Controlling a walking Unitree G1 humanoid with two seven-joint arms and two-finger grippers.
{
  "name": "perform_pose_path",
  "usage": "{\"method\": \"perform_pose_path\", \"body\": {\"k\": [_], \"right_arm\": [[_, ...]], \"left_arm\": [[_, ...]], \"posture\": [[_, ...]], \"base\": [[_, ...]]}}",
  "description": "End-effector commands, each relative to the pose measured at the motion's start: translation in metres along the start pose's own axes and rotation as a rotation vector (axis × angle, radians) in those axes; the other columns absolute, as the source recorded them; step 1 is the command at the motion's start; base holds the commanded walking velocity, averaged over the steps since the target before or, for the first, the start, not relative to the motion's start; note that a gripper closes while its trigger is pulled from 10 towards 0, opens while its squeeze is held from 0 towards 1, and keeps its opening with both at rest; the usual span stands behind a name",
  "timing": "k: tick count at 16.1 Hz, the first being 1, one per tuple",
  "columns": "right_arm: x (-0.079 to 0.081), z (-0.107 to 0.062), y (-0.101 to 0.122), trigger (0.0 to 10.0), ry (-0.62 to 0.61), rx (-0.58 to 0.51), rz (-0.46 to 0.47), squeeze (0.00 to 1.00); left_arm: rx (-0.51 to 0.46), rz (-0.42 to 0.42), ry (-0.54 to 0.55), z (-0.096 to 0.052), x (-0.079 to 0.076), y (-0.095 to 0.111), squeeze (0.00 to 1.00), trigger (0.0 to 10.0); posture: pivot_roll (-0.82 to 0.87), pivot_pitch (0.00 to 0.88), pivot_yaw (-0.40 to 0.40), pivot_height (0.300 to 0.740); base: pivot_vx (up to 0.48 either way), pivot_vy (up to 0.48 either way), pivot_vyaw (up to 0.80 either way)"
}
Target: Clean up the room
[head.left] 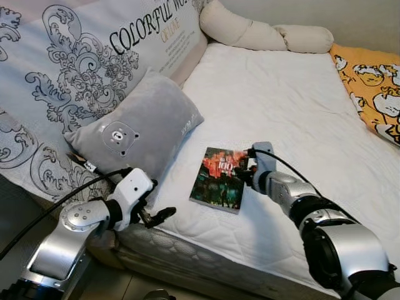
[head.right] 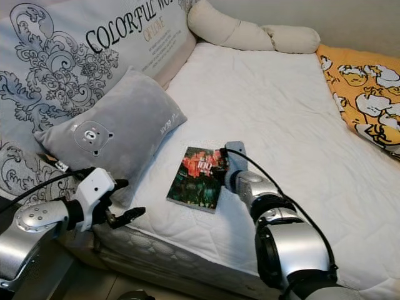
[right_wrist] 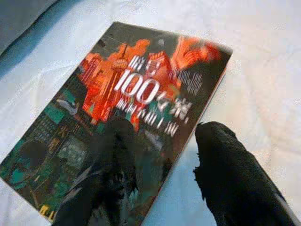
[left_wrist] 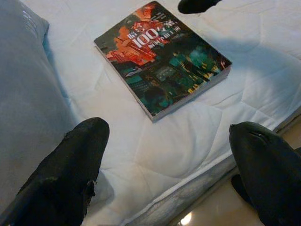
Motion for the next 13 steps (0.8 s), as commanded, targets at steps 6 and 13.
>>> {"method": "perform_pose_path", "body": {"k": [6,13], "right_arm": [[0.048,-0.005,-0.034,10.0,0.424,0.202,-0.198,1.0],[0.039,-0.015,-0.089,10.0,0.475,0.448,-0.319,1.0]], "left_arm": [[-0.019,0.007,-0.005,0.006,-0.005,0.006,0.0,10.0],[-0.01,0.008,-0.129,0.01,-0.016,0.006,0.0,10.0]], "posture": [[0.18,0.0,-0.002,0.74],[0.16,0.0,0.018,0.74]], "base": [[0.0,0.0,0.0],[0.0,0.0,0.0]]}}
Point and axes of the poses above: a point about 5 cm out from each wrist's last joint towards the gripper, its own z axis pointing out of the wrist towards the gripper, its own y axis along the axis of the wrist's last joint, x = y × z, the point moved 4 cm from there along z, pointing out of the wrist towards the gripper, and after that the axes turned 12 degrees about z, right-handed, at the moved point
